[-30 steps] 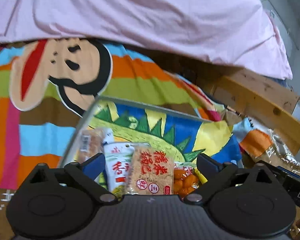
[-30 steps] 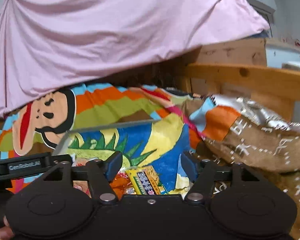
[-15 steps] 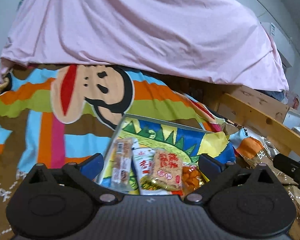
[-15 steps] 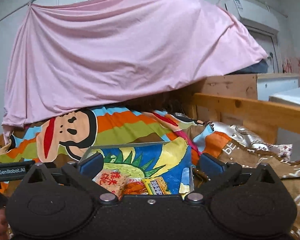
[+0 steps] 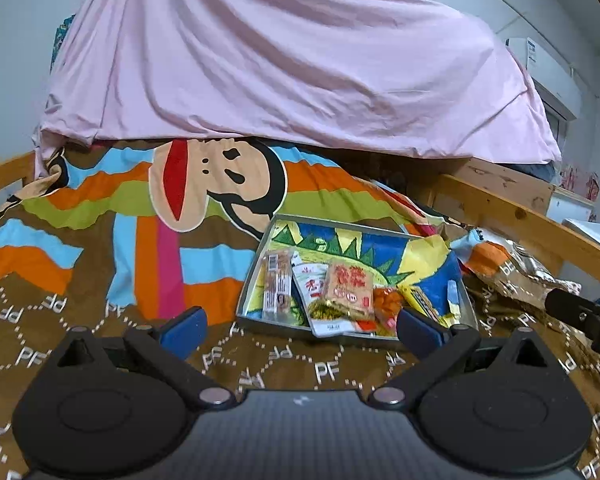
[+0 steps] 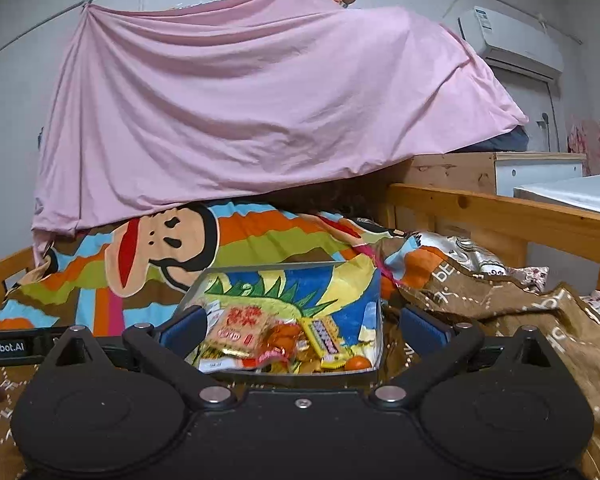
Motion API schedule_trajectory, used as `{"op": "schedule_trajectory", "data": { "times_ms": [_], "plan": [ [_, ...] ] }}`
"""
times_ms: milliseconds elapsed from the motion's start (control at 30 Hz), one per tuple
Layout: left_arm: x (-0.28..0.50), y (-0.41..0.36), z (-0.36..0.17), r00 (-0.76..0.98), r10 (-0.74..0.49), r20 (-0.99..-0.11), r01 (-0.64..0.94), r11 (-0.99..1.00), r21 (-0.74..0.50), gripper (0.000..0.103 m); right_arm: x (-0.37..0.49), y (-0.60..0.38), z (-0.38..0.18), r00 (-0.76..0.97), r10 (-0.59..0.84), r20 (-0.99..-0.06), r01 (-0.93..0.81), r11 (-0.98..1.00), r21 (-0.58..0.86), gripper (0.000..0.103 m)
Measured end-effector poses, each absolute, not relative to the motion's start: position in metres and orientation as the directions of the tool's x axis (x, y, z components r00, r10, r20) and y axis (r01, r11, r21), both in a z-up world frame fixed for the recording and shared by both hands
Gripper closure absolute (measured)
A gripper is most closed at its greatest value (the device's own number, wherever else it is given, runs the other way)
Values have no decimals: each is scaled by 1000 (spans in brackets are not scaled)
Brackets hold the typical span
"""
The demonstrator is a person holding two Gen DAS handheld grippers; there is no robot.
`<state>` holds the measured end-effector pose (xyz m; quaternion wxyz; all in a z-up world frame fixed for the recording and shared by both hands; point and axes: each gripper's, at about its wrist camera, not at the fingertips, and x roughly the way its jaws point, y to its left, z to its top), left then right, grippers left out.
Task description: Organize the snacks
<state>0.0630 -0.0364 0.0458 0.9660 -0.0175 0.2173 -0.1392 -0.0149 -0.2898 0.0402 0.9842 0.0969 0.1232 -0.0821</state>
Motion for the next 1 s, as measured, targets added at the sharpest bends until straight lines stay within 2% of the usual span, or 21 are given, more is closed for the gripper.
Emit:
{"op": "schedule_trajectory", "data": {
  "times_ms": [433,567,1000],
  "plan": [
    [17,-24,34,847,-223,-482,231,972,-43,0,-62,-264,24,927,-110,-358,170,975,140,1],
    [11,-28,29,839,-205,-503,239,971,3,0,-68,-259,21,920,-113,-375,175,975,136,1],
    [7,-34,19,824,-189,-534,249,968,41,0,-68,-259,11,899,-114,-422,189,972,141,1]
  ]
}}
